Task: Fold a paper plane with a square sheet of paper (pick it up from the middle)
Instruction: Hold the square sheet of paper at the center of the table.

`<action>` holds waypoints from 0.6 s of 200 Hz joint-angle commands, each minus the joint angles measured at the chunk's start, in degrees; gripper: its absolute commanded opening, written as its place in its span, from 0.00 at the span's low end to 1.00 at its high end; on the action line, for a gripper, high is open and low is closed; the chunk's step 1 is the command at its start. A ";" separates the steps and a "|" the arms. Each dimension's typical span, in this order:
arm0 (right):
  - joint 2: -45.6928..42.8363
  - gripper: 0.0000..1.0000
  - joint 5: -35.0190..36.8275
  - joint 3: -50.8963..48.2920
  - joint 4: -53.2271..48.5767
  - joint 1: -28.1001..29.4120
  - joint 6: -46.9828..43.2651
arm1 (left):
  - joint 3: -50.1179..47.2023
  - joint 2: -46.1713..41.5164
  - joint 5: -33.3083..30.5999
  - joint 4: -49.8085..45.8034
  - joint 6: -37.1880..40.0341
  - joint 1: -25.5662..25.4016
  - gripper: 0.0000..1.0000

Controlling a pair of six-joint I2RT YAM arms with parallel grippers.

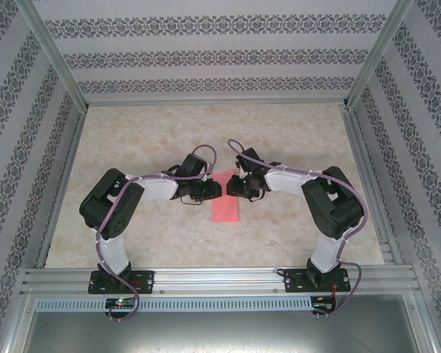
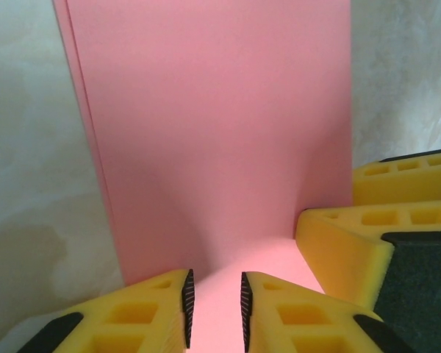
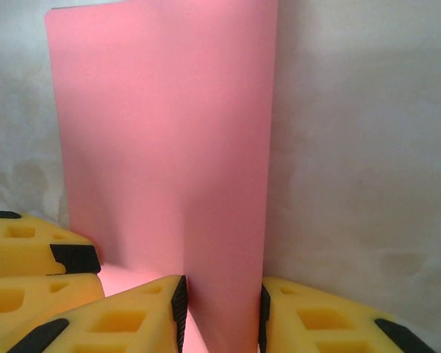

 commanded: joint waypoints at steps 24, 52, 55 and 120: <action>1.69 0.34 2.06 -1.53 -0.01 0.66 0.92 | 1.40 1.96 -4.10 -5.16 5.18 -0.71 0.23; 0.63 0.35 2.28 -1.35 -0.46 0.51 0.93 | 1.37 3.29 -5.60 -6.99 7.10 -0.79 0.23; 0.46 0.35 2.26 -1.34 -0.59 0.57 0.91 | 1.43 3.47 -5.88 -7.26 7.28 -0.80 0.23; -8.79 0.48 3.92 -5.52 -1.68 -1.96 0.71 | 1.11 6.10 -7.09 -7.38 8.46 -1.06 0.23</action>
